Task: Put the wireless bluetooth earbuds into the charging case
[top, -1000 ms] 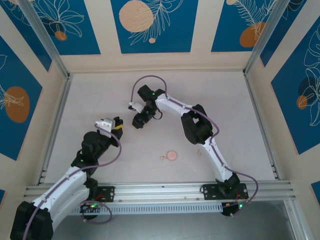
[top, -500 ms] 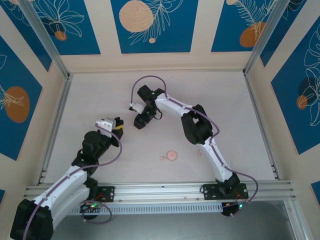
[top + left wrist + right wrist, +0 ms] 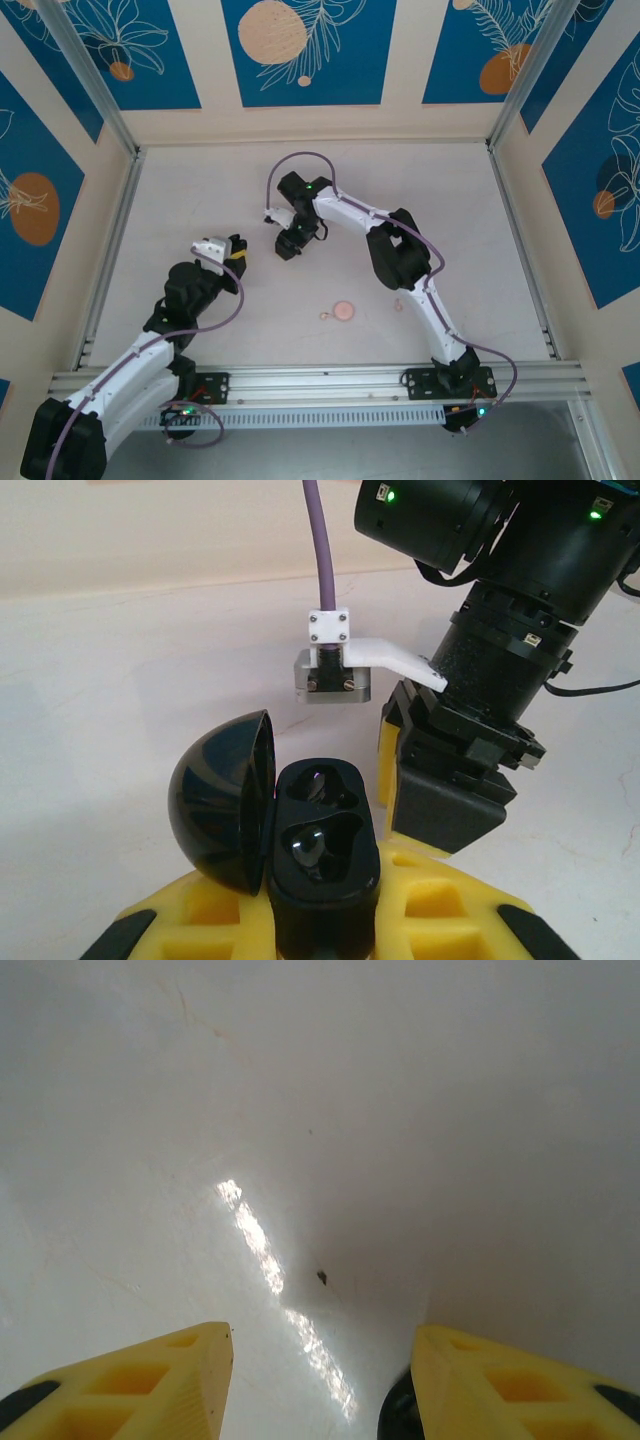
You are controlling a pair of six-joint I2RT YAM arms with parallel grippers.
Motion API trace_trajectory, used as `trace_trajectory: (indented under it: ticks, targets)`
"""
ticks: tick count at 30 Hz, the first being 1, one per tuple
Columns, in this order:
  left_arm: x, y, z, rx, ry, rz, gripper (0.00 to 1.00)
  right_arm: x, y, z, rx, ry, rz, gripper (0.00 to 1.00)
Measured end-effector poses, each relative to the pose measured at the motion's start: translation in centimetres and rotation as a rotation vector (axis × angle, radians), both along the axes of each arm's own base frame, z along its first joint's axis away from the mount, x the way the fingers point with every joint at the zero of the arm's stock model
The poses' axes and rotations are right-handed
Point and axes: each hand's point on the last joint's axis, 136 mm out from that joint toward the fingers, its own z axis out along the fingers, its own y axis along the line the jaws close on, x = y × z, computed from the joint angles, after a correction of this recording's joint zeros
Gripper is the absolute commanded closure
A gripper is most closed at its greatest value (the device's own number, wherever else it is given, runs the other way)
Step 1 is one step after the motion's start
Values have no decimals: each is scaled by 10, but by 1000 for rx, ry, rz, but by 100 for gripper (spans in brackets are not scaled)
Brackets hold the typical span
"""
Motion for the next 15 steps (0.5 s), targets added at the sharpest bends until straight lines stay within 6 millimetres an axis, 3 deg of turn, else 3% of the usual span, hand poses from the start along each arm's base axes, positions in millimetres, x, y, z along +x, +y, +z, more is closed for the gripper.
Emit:
trace_trajectory:
  ticks: [15]
  targets:
    - [-1, -4, -1, 3, 3, -24, 87, -43, -59, -1, -147, 92, -113, 49]
